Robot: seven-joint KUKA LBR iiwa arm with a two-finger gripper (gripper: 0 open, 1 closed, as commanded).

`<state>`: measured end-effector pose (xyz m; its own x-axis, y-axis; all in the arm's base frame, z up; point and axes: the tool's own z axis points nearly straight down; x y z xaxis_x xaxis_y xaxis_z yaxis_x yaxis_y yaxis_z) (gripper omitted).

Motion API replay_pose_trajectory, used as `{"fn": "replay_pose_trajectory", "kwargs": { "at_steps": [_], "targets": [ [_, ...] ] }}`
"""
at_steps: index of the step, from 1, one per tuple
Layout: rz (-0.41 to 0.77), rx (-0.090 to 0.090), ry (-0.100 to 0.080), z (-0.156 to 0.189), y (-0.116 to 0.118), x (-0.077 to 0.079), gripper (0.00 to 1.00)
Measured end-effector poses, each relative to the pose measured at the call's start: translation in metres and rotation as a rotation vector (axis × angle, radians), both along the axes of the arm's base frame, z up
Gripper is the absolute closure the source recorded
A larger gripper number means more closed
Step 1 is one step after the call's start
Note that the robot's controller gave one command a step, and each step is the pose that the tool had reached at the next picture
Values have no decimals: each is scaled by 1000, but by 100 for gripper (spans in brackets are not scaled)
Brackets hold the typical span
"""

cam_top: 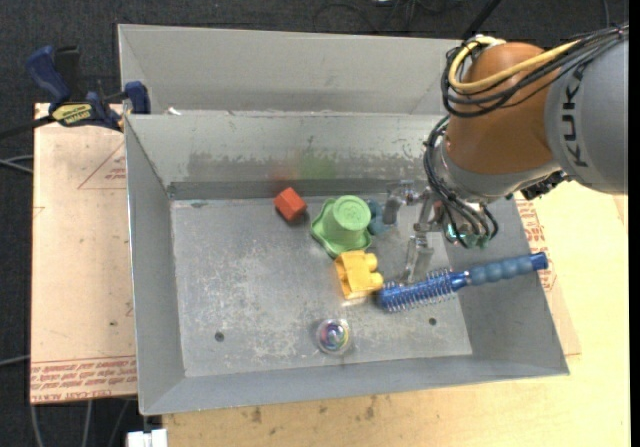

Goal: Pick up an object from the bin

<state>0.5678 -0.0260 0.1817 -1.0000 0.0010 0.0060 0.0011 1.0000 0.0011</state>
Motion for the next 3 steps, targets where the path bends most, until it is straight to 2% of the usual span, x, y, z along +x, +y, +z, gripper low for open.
{"fn": "replay_pose_trajectory", "kwargs": {
  "at_steps": [1,2,3],
  "targets": [
    [-71,7,1,-108,-45,3,0],
    [-66,3,-17,-102,-45,7,100],
    [-93,1,-12,-50,-24,-15,100]
  ]
}}
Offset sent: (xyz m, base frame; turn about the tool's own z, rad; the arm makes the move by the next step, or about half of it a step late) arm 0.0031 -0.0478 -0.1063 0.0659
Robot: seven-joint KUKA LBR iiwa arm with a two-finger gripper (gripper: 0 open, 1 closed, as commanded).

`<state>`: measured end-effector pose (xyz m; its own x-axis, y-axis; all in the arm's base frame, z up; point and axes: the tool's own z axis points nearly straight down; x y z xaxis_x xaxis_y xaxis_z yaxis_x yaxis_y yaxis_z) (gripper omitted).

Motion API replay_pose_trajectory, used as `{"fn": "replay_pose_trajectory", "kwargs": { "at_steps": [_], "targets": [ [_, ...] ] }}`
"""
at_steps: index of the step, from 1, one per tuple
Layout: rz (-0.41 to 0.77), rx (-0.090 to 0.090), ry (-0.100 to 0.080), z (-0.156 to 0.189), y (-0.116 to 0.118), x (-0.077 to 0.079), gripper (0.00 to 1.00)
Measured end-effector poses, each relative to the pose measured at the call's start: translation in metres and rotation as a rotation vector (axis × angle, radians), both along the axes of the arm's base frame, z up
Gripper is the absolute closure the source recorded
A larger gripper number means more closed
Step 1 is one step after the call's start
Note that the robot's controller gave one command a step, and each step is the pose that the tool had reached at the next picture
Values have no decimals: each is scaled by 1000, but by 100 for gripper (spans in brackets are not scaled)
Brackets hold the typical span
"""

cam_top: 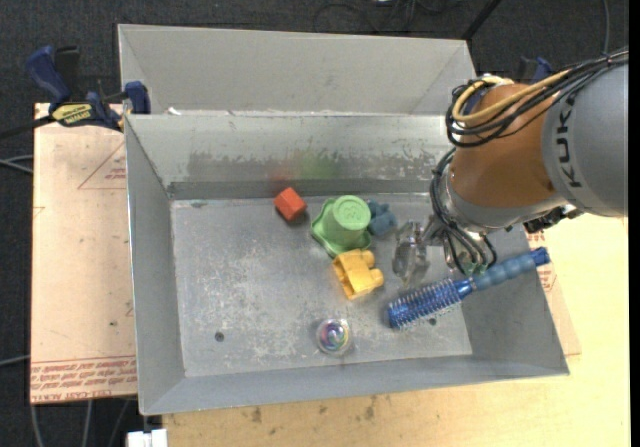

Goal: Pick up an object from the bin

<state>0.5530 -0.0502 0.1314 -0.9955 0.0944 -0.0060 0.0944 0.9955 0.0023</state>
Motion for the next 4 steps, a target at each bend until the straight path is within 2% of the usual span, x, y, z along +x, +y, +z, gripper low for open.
{"fn": "replay_pose_trajectory", "kwargs": {
  "at_steps": [1,2,3,4],
  "targets": [
    [-1,-1,4,-3,-1,-1,0],
    [412,-3,7,-56,-88,-40,0],
    [416,0,1,-54,-83,-38,100],
    [498,-8,-4,62,-100,-25,100]
  ]
}}
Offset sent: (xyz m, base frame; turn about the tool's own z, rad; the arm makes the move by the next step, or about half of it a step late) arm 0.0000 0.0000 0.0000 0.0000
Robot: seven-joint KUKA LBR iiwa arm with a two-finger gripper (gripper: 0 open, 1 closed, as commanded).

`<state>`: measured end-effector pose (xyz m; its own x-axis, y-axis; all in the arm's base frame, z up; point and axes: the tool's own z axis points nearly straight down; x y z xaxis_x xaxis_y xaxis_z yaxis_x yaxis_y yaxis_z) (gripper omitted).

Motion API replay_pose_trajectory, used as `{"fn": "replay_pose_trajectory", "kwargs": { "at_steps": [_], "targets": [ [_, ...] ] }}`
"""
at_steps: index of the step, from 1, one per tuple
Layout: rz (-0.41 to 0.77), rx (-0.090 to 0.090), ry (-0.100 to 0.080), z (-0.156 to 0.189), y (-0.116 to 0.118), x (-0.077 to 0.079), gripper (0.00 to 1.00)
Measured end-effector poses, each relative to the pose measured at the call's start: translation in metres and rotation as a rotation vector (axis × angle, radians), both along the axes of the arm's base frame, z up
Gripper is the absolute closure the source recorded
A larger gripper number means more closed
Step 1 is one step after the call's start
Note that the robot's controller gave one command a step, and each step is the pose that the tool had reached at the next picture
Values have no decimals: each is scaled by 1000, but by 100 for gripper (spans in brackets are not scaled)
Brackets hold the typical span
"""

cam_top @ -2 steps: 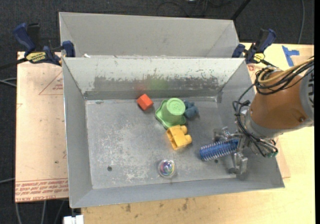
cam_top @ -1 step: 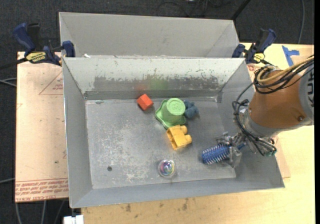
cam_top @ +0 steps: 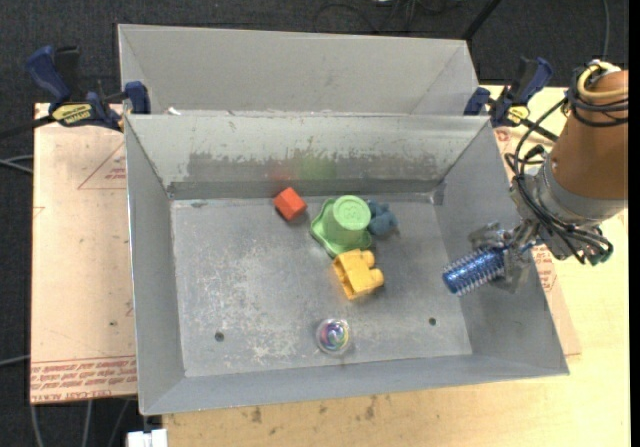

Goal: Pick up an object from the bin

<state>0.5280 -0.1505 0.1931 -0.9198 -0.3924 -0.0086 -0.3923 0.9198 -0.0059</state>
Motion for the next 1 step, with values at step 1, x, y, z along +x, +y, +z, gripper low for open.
{"fn": "replay_pose_trajectory", "kwargs": {
  "at_steps": [1],
  "targets": [
    [451,-1,2,78,44,41,100]
  ]
}}
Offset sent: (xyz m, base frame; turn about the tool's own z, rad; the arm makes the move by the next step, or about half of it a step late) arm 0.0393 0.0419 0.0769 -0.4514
